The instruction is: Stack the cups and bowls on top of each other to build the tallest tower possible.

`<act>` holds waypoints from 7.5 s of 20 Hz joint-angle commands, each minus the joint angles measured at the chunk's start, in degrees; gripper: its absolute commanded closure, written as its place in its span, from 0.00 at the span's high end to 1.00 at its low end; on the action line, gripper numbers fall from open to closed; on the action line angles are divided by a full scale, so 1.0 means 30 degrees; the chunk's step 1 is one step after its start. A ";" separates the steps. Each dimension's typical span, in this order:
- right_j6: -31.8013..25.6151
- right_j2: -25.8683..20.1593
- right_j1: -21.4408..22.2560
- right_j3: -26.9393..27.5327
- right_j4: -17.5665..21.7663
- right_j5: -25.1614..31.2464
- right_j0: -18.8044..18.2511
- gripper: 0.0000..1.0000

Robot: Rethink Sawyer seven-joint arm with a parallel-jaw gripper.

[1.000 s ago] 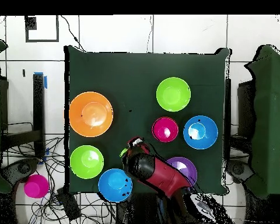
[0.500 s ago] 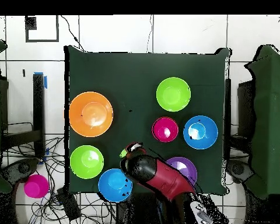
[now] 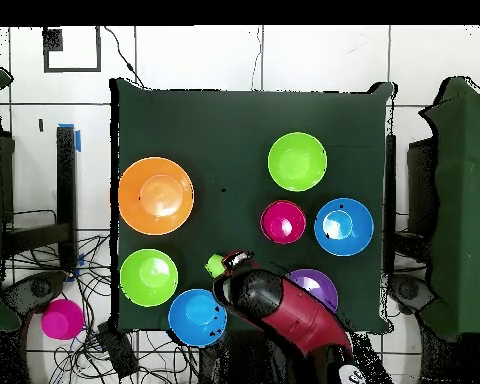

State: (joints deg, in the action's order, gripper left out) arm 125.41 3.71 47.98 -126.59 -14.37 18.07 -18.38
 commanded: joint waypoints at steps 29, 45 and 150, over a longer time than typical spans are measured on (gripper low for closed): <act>0.1705 -0.2128 -0.4662 -0.0291 0.8255 -0.5417 -0.4988 1.00; -0.0112 -0.1938 -0.7789 0.2285 1.0347 -0.6598 -0.6041 1.00; 0.2000 -0.0690 -0.9816 0.7236 1.3991 -0.4514 -0.5988 0.00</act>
State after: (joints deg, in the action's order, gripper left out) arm 125.42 5.88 22.01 -111.41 29.30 12.05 -35.90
